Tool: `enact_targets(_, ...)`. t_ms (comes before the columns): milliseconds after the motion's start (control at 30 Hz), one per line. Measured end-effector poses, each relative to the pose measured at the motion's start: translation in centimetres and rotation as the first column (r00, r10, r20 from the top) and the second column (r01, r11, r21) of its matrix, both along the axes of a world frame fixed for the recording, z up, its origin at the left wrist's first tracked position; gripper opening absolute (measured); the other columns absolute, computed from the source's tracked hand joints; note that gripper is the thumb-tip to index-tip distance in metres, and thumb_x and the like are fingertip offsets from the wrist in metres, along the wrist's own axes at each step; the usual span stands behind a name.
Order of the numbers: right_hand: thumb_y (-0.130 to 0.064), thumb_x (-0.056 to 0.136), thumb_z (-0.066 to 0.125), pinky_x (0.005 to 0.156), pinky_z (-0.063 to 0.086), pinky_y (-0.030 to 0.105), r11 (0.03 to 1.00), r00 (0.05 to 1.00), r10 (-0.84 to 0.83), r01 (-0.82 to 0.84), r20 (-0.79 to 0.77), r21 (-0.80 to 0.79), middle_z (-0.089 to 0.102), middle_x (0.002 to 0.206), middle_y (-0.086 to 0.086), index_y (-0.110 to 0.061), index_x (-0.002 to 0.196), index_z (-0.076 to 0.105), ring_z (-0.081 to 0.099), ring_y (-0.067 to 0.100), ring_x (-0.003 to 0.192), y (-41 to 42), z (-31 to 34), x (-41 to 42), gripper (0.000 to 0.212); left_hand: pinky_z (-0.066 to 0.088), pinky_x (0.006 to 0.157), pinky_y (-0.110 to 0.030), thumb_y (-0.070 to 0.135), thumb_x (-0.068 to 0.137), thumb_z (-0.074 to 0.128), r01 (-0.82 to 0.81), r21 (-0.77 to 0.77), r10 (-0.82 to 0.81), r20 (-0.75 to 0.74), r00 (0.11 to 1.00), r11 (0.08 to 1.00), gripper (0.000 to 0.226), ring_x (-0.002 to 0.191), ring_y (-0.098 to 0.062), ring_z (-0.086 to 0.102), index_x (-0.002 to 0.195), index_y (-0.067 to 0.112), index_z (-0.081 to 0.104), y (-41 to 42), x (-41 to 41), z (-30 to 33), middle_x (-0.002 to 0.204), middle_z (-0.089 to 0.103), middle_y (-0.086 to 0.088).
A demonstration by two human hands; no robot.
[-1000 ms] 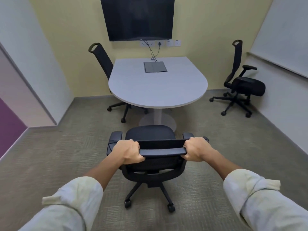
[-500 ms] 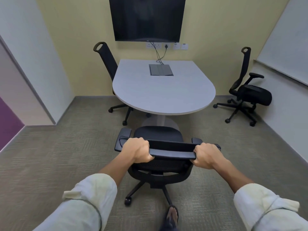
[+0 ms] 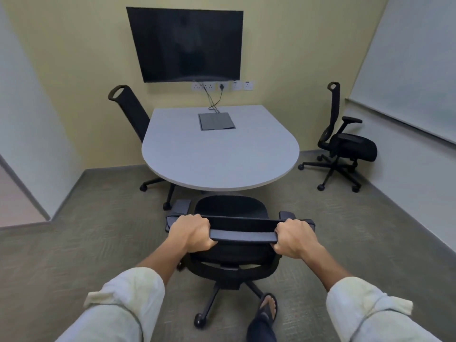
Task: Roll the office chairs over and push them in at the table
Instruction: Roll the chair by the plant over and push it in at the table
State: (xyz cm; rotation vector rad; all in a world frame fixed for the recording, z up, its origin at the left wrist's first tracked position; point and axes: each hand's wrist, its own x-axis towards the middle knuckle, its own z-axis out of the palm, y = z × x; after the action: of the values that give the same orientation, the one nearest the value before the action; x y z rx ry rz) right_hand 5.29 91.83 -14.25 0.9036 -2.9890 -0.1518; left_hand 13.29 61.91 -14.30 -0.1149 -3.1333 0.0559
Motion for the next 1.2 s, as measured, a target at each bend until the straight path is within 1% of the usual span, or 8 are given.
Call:
enact_targets(233,-0.043,0.069,0.054,0.050,0.036,0.030,1.000,1.000,0.013,-0.013,0.012,0.023,0.053,0.059,-0.006,-0.024,0.062,0.054,0.049,0.021,0.052,-0.1,1.3,-6.2,0.020,0.023,0.040,-0.027,0.069,0.068,0.040,0.033,-0.002,-0.033,-0.028,0.999,0.999,0.044,0.042,-0.007,0.039,0.051,0.028,0.038,-0.2,-5.8,0.4,0.048,0.042,0.012)
enact_targets(500,-0.043,0.068,0.053,0.052,0.046,0.032,0.996,0.997,0.068,-0.069,0.029,0.047,0.057,0.061,-0.004,-0.024,0.065,0.060,0.053,0.021,0.054,-0.9,1.1,-15.5,0.020,0.029,0.046,-0.032,0.068,0.067,0.035,-0.044,-0.024,0.044,0.008,0.999,0.999,0.046,0.043,-0.011,0.041,0.055,0.025,0.048,-0.2,-13.5,0.2,0.051,0.047,0.009)
enact_targets(700,-0.047,0.067,0.050,0.050,0.034,0.031,0.989,0.989,0.143,-0.143,0.028,0.028,0.045,0.054,-0.008,-0.025,0.058,0.051,0.041,0.016,0.048,-1.4,1.4,-22.3,0.024,0.027,0.044,-0.031,0.068,0.070,0.036,-0.075,-0.050,0.076,0.022,0.997,0.996,0.046,0.043,-0.010,0.039,0.056,0.026,0.048,-0.4,-18.7,0.8,0.052,0.045,0.009)
enact_targets(867,-0.046,0.066,0.048,0.052,0.038,0.032,0.986,0.985,0.167,-0.168,0.047,0.021,0.047,0.055,-0.007,-0.023,0.058,0.051,0.048,0.020,0.052,-1.4,1.3,-26.8,0.025,0.031,0.045,-0.031,0.065,0.073,0.039,-0.130,-0.088,0.135,0.054,0.989,0.988,0.046,0.043,-0.009,0.040,0.053,0.023,0.046,0.1,-22.7,1.4,0.049,0.046,0.007)
enact_targets(1000,-0.050,0.067,0.048,0.053,0.035,0.034,0.972,0.972,0.235,-0.235,0.027,-0.006,0.043,0.052,-0.007,-0.021,0.055,0.047,0.040,0.018,0.047,-0.7,1.4,-30.3,0.031,0.025,0.040,-0.029,0.063,0.067,0.036,-0.162,-0.107,0.169,0.065,0.983,0.981,0.047,0.039,-0.009,0.039,0.052,0.020,0.046,0.6,-25.2,1.7,0.047,0.048,0.004)
enact_targets(1100,-0.053,0.070,0.049,0.056,0.039,0.035,0.954,0.954,0.299,-0.298,0.030,-0.022,0.044,0.052,-0.006,-0.021,0.055,0.048,0.044,0.021,0.049,0.1,1.6,-31.0,0.035,0.028,0.042,-0.028,0.065,0.066,0.035,-0.184,-0.111,0.193,0.077,0.978,0.977,0.049,0.041,-0.008,0.040,0.053,0.020,0.050,1.5,-25.2,1.6,0.047,0.049,0.006)
enact_targets(1167,-0.057,0.073,0.051,0.056,0.043,0.036,0.935,0.936,0.351,-0.349,0.031,-0.058,0.045,0.052,-0.006,-0.022,0.055,0.045,0.046,0.021,0.051,0.6,1.8,-31.0,0.040,0.031,0.046,-0.029,0.071,0.069,0.040,-0.199,-0.059,0.205,0.133,0.970,0.978,0.054,0.045,-0.007,0.045,0.060,0.021,0.057,2.0,-25.1,1.8,0.052,0.054,0.007)
enact_targets(1200,-0.062,0.075,0.052,0.056,0.044,0.036,0.920,0.921,0.387,-0.382,0.040,-0.089,0.046,0.053,-0.006,-0.022,0.057,0.046,0.047,0.020,0.052,0.9,2.0,-31.1,0.044,0.034,0.049,-0.029,0.079,0.070,0.044,-0.203,-0.004,0.199,0.213,0.957,0.979,0.058,0.049,-0.006,0.049,0.063,0.024,0.059,2.1,-25.2,2.2,0.056,0.056,0.009)
